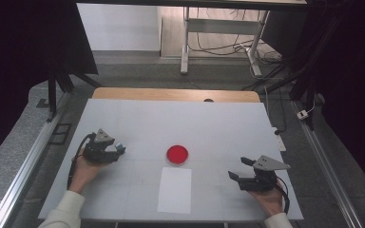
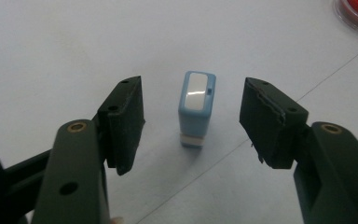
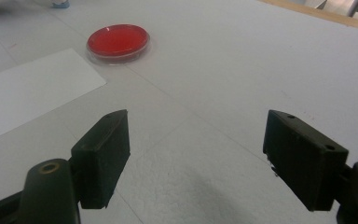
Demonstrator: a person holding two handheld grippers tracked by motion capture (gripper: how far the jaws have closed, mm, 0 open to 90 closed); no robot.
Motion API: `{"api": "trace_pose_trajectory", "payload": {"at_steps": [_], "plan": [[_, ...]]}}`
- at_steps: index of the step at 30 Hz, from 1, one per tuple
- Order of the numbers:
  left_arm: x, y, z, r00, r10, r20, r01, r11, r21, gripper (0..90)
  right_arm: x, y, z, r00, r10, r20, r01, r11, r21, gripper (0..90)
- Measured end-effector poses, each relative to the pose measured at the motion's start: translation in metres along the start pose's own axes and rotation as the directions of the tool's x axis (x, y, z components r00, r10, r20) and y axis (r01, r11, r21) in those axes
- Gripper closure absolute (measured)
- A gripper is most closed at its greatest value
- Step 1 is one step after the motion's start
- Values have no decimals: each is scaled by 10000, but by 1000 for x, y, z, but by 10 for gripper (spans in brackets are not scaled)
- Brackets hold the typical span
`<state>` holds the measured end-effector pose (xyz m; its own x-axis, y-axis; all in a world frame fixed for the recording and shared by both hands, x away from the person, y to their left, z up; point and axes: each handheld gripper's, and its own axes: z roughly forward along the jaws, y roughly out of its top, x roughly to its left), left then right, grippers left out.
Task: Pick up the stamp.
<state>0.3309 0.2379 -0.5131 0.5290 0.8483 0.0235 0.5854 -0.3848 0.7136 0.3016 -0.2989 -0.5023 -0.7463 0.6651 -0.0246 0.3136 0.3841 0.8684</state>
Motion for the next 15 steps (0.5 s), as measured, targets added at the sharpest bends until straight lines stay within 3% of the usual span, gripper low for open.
{"api": "trace_pose_trajectory", "payload": {"at_steps": [15], "plan": [[0,0,-1,9989,474,67,-472,9987,-188,525,0,0,0,10000,21,4,-21,10000,22,224]]}}
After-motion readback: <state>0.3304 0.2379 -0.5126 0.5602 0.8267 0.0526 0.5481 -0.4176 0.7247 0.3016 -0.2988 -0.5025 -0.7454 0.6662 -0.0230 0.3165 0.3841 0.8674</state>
